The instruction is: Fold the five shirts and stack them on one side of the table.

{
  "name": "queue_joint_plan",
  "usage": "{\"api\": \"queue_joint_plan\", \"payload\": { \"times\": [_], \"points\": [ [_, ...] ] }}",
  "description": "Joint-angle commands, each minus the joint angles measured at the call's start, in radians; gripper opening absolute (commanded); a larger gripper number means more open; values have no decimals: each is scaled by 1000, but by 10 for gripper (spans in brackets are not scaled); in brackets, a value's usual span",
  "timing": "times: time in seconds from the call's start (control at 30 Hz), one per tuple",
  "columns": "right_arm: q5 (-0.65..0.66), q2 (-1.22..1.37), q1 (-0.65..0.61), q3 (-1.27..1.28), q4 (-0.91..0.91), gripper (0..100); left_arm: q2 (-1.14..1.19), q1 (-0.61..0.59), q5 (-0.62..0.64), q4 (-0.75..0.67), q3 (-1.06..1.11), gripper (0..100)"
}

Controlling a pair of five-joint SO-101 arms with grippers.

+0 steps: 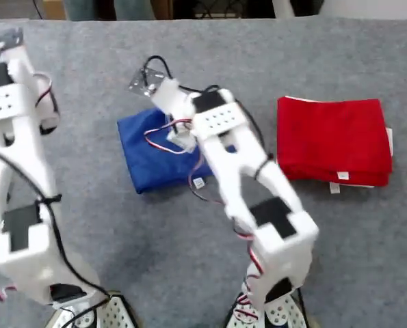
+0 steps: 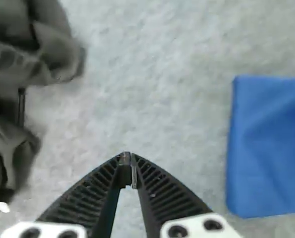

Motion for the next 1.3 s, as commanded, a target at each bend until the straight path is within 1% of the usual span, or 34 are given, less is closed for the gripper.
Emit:
{"api": "queue_joint_plan", "payload": {
  "times": [0.0, 0.13, 0.4, 0.57, 0.63, 0.73, 0.8, 0.9, 1.03, 1.13, 1.27],
  "points": [
    [-43, 134, -18, -191, -14, 15, -150, -31, -35, -97, 223, 29],
    [-40, 292, 17, -371, -12, 15, -276, -39, -72, -193, 415, 29],
    [-37, 513, 183, -760, 9, 15, -468, -35, -129, -342, 688, 29],
    [-37, 581, 269, -1003, 94, 15, -505, -27, -144, -408, 771, 29],
    [-37, 602, 298, -1084, 109, 15, -505, -2, -144, -417, 782, 29],
    [-37, 621, 328, -1193, 166, 15, -505, 68, -141, -417, 777, 29],
    [-37, 622, 330, -1268, 255, 15, -505, 122, -140, -443, 773, 29],
    [-26, 628, 304, -1349, 434, 15, -488, 182, -135, -545, 779, 29],
    [49, 642, 222, -1359, 661, 14, -370, 246, -35, -698, 742, 29],
    [54, 659, 163, -1362, 646, 14, -224, 282, 17, -763, 697, 29],
    [55, 719, 103, -1359, 571, 14, -28, 294, 58, -776, 601, 28]
  ]
}}
